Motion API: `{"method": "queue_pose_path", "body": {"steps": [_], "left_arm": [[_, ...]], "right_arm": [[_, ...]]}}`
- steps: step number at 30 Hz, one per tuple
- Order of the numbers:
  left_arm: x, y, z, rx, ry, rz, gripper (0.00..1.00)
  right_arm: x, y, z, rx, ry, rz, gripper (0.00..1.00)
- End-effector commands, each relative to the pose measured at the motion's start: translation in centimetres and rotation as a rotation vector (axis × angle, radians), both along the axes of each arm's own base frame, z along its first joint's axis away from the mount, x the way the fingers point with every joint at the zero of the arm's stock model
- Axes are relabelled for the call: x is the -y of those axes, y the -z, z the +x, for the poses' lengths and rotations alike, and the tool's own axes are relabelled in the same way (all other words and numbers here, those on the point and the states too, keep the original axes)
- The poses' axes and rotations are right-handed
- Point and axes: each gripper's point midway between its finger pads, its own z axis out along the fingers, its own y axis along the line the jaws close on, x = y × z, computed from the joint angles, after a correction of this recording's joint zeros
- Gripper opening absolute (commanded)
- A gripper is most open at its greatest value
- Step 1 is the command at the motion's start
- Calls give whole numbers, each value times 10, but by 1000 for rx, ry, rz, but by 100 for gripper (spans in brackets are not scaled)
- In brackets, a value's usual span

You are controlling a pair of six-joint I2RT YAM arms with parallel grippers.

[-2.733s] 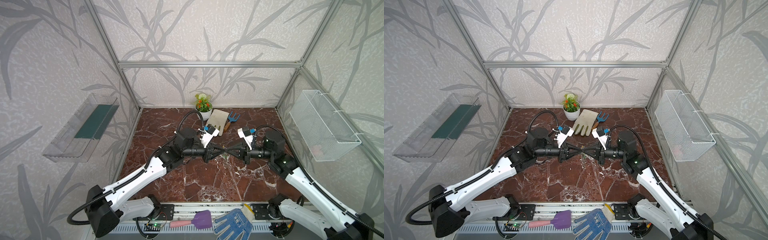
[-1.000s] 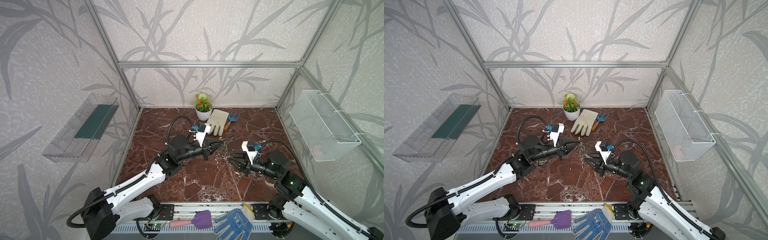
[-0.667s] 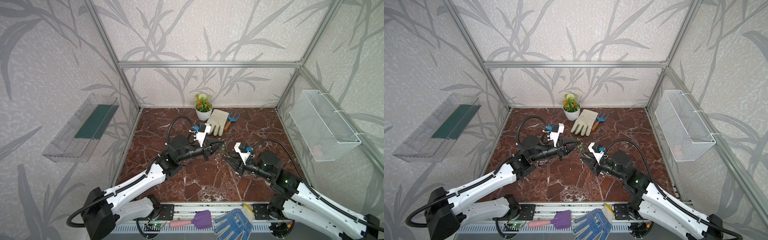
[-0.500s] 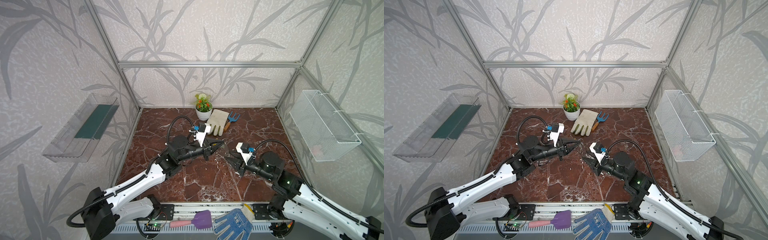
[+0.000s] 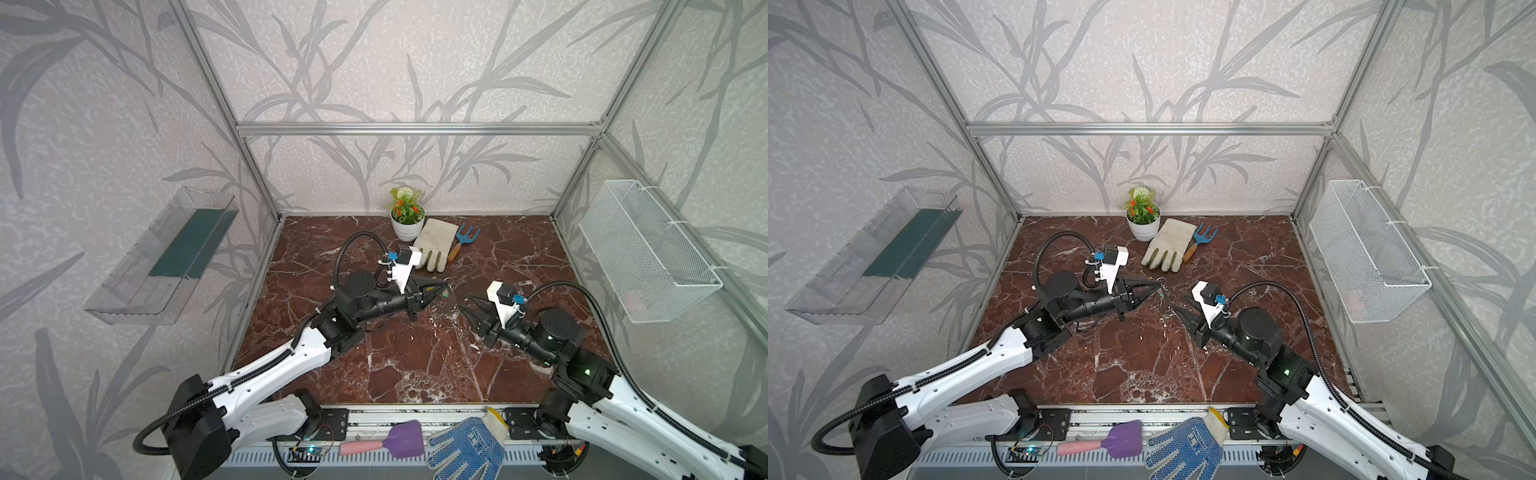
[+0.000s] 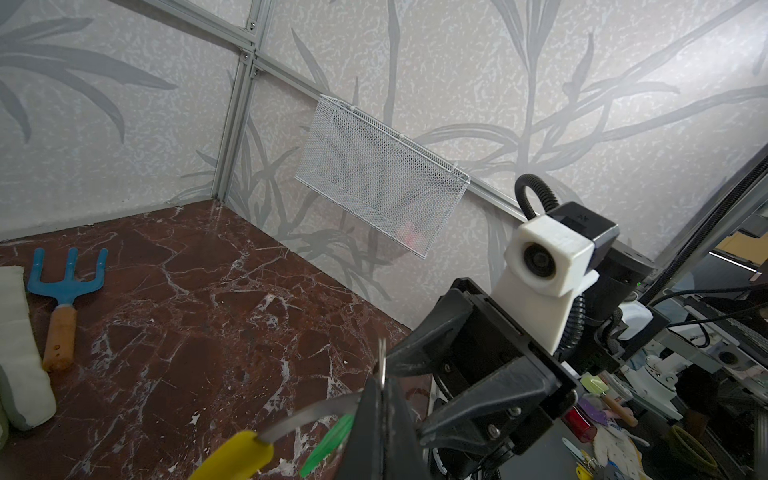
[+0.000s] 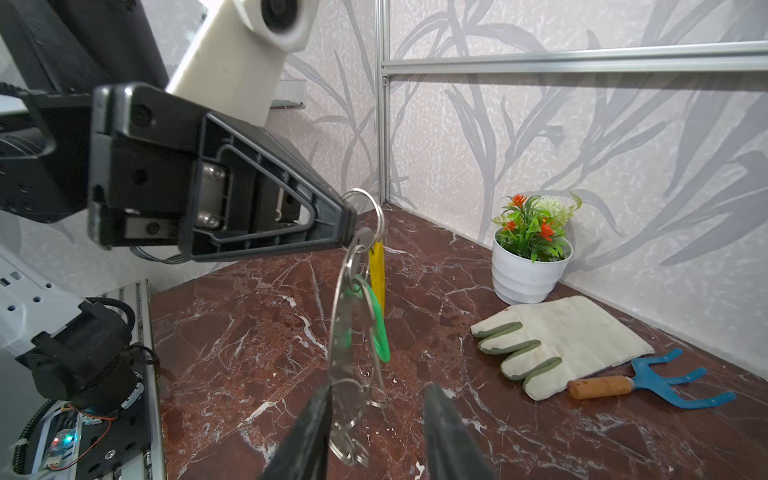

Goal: Put the keys on the keyring
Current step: 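Hold the ring with the left gripper while the right gripper grips the green-tagged key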

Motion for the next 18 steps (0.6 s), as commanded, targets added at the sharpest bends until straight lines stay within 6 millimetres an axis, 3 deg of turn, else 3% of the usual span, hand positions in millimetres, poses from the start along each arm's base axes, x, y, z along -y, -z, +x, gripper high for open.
{"method": "queue_pose_path", "body": {"steps": [1, 12, 18], "left_arm": [[-2, -17, -8, 42, 25, -39, 0], [1, -18, -9, 38, 42, -40, 0], [2, -18, -10, 35, 47, -41, 0]], "right_arm": [[-6, -18, 1, 22, -21, 24, 38], [-19, -25, 8, 38, -42, 27, 36], [-23, -27, 12, 47, -41, 29, 28]]}}
